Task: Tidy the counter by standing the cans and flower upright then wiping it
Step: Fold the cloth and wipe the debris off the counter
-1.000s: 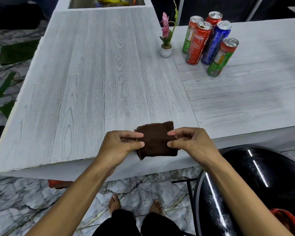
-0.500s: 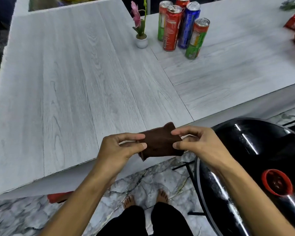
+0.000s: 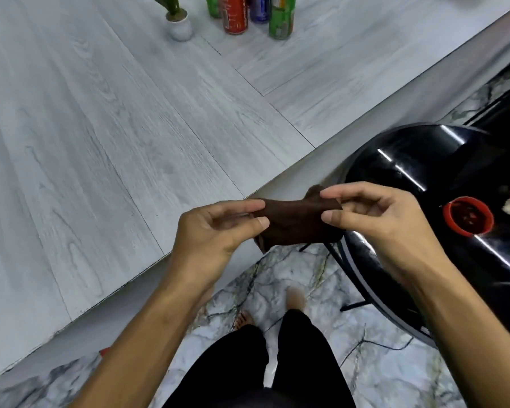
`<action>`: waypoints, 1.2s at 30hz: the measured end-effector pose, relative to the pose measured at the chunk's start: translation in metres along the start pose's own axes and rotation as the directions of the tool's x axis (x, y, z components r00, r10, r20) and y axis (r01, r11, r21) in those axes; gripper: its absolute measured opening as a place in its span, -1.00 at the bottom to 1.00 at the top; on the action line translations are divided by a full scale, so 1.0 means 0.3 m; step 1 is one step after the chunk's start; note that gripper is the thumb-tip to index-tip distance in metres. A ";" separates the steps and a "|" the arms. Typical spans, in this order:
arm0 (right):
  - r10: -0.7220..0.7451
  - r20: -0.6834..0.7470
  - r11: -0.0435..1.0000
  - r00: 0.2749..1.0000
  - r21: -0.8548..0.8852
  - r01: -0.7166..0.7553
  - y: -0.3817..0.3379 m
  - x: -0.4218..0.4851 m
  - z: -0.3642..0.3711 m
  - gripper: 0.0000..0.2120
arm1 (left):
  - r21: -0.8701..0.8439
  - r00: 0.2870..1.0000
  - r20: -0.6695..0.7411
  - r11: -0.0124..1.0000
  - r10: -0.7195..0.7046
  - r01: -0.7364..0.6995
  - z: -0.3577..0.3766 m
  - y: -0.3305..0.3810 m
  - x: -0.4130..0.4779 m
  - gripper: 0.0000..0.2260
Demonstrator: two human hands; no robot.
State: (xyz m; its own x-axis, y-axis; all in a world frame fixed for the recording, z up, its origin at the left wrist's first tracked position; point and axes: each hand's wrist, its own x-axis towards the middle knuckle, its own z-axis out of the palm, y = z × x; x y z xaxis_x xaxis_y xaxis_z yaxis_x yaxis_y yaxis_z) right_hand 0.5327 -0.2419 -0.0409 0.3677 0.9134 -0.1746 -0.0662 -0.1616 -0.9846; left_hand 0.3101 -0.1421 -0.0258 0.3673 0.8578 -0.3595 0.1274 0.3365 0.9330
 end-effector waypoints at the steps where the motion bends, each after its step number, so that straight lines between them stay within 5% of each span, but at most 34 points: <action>1: -0.011 -0.030 1.000 0.999 0.012 0.011 0.010 -0.017 -0.007 -0.67 | 0.003 1.000 0.021 1.000 0.003 -0.004 0.010 -0.005 0.003 -0.78; 20: -0.070 -0.497 0.996 0.865 0.014 0.089 0.129 -0.334 -0.246 -0.71 | 0.043 0.885 0.460 0.995 0.064 -0.095 0.373 -0.109 0.075 -0.72; 36: 0.002 -0.697 0.987 0.717 0.117 0.111 0.393 -0.381 -0.464 -0.68 | 0.157 0.824 0.566 0.980 0.011 -0.121 0.704 -0.317 0.169 -0.74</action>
State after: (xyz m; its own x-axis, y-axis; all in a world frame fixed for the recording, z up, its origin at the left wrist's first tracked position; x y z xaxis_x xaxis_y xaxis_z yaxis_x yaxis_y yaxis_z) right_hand 0.6121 -0.4174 -0.1371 0.9103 0.3936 -0.1280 -0.1333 -0.0142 -0.9910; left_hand 0.5112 -0.2128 -0.1297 0.8255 0.4910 -0.2784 0.2255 0.1652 0.9601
